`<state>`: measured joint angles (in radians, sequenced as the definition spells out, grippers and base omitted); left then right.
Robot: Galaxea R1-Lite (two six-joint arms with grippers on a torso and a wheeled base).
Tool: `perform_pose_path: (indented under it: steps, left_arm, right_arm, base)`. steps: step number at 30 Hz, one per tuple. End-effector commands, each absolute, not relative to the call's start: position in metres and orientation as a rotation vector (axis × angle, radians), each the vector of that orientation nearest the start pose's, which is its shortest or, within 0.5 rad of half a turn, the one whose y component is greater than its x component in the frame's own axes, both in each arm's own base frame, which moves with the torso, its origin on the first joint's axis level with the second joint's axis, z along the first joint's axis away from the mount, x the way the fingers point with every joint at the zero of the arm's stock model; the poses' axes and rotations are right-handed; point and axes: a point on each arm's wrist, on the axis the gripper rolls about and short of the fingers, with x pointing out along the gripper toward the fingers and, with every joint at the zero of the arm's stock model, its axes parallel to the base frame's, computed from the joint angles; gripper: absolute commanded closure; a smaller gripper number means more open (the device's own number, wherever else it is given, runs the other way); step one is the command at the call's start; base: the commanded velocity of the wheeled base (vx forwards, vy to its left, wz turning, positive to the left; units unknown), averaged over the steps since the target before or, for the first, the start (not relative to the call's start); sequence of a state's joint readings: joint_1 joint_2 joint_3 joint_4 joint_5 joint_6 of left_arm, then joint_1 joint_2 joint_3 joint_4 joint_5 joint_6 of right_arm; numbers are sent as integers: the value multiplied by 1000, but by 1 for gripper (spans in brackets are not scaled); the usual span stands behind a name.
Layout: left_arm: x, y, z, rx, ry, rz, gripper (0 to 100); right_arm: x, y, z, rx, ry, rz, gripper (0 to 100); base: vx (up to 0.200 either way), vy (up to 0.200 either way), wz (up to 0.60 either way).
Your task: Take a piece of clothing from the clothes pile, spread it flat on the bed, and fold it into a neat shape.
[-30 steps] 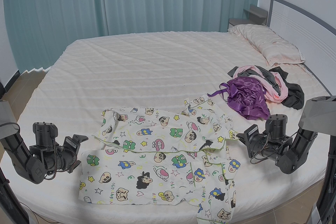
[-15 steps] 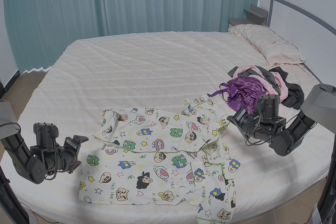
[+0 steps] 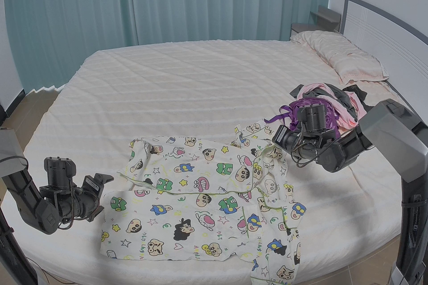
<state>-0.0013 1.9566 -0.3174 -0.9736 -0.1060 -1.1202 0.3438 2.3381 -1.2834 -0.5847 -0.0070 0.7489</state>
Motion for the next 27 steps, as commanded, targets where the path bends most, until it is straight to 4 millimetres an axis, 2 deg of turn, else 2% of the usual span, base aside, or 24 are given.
perform_pose_path:
  steps: [1, 7, 8, 12, 21, 22, 26, 27]
  left_arm:
    - [257, -5, 33, -1106, 663, 280, 0]
    - [257, -6, 32, -1104, 671, 279, 0]
    - [257, -6, 32, -1103, 670, 281, 0]
    - [257, -6, 32, -1104, 671, 279, 0]
    - [257, -6, 31, -1104, 672, 280, 0]
    - [257, -6, 31, -1104, 672, 280, 0]
    - [257, -6, 31, -1105, 672, 281, 0]
    - [257, -6, 31, -1105, 675, 280, 0]
  right_arm:
    - [448, 161, 22, 609, 577, 118, 100]
    - [458, 161, 16, 609, 567, 115, 100]
    - [459, 159, 15, 610, 570, 109, 0]
    - [460, 151, 15, 611, 580, 88, 0]
    - [457, 125, 52, 647, 516, 71, 0]
    - [453, 116, 60, 651, 510, 63, 0]
    - [442, 103, 64, 652, 522, 37, 0]
    - [431, 93, 62, 656, 559, 29, 0]
  base:
    - [0, 0, 0]
    - [0, 0, 0]
    - [0, 0, 0]
    - [0, 0, 0]
    - [0, 0, 0]
    - [0, 0, 0]
    - [0, 0, 0]
    - [0, 0, 0]
